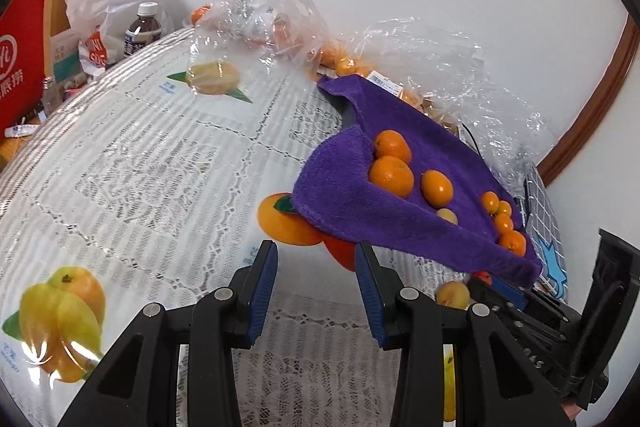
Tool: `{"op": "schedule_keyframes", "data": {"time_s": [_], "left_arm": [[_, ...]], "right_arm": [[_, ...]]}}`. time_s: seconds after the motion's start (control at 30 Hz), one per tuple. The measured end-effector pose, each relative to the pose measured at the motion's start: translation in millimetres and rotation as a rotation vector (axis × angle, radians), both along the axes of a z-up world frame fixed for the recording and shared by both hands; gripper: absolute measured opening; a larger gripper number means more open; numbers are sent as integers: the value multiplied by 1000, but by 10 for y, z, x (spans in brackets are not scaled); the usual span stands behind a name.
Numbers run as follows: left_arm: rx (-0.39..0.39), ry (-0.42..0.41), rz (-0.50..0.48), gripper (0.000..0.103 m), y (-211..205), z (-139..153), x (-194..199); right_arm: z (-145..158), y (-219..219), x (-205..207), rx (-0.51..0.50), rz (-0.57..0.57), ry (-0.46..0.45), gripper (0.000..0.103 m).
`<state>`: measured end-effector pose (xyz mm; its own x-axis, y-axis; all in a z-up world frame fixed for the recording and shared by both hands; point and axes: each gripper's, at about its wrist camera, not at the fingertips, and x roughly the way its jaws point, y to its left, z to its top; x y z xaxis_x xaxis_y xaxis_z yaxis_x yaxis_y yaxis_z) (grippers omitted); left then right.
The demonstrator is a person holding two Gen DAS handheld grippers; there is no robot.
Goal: Organize fruits
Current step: 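Move the right gripper to the red apple on the sheet and grasp it, then grasp a small green fruit with the left gripper while the right holds the red apple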
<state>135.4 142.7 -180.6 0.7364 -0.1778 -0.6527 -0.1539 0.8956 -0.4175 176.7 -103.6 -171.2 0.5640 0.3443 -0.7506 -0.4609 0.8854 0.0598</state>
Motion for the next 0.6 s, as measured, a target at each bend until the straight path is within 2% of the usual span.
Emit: {"op": "schedule_keyframes", "data": {"time_s": [0.17, 0.3, 0.4, 0.5, 0.6], "left_arm": [[-16, -3, -64, 37, -89, -14, 32], [29, -36, -140, 37, -279, 28, -6], [102, -60, -216, 37, -497, 68, -49], [115, -71, -303, 37, -650, 93, -72], [122, -78, -336, 37, -719, 108, -92]], "right_arm": [[67, -430, -137, 36, -77, -43, 23], [35, -805, -229, -11, -180, -45, 23], [50, -1061, -328, 12, -221, -55, 23], [35, -1257, -401, 52, -257, -35, 23], [42, -1295, -433, 56, -274, -42, 23]]}}
